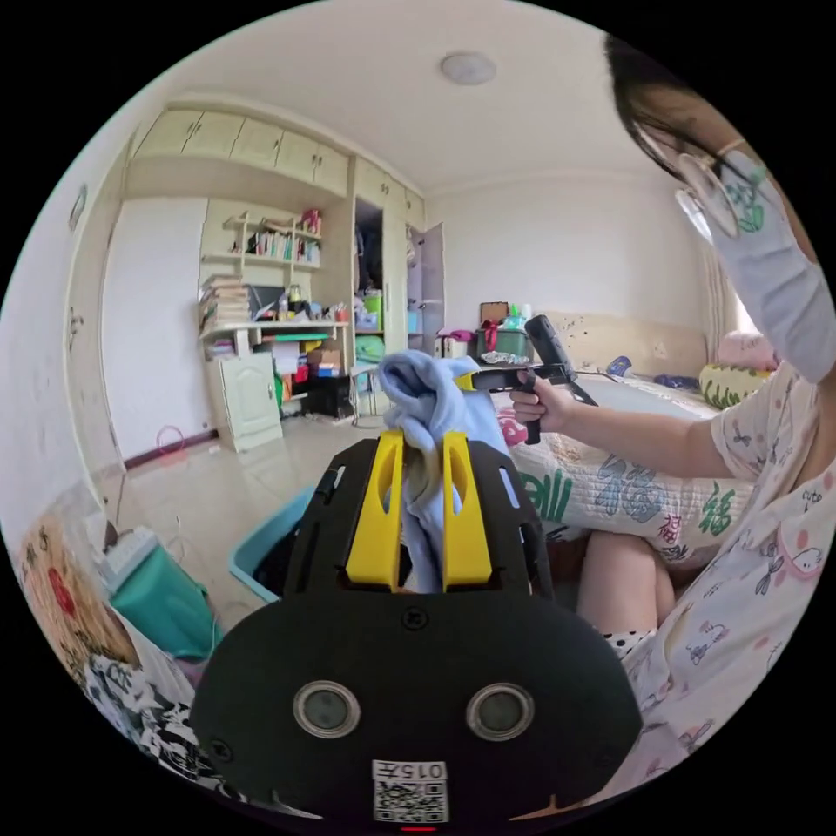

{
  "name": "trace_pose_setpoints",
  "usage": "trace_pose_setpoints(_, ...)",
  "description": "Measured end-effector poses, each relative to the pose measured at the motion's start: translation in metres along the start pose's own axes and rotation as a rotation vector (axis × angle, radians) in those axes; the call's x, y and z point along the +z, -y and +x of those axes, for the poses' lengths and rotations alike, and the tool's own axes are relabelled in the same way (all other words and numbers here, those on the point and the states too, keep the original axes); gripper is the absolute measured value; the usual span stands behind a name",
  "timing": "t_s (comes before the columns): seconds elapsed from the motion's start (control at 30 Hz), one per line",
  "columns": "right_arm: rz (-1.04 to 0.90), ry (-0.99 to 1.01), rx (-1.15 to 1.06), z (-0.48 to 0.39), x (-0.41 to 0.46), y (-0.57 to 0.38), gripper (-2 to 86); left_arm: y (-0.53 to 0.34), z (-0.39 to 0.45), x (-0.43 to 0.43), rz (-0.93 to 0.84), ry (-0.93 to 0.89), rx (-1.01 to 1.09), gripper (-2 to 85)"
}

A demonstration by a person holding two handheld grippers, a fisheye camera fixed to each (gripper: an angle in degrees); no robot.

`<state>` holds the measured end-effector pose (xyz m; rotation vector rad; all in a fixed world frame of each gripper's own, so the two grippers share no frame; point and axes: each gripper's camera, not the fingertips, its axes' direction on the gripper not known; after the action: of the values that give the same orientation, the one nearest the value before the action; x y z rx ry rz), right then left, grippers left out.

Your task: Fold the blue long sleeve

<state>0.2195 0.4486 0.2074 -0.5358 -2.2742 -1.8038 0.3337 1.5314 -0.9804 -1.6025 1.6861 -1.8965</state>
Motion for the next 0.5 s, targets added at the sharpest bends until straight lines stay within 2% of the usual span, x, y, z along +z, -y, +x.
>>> trace_pose_setpoints(0.07,-0.063,0.013,0.012,0.025,0.022,-0.012,11.1,-0.015,-0.019,0.007,-0.065,0.016,-0.069,6.8)
trace_pose_setpoints(0.2,-0.041,0.047,-0.021,0.039,0.014,-0.031,11.0,-0.029,-0.02,-0.008,-0.063,-0.058,-0.056,6.6)
trace_pose_setpoints(0.37,0.022,0.131,-0.104,0.049,-0.014,-0.028,11.1,-0.03,0.008,-0.063,0.077,-0.214,0.077,6.4)
trace_pose_setpoints(0.5,-0.004,0.122,-0.191,0.055,-0.007,-0.01,11.1,-0.04,0.014,-0.09,0.128,-0.263,0.075,6.3)
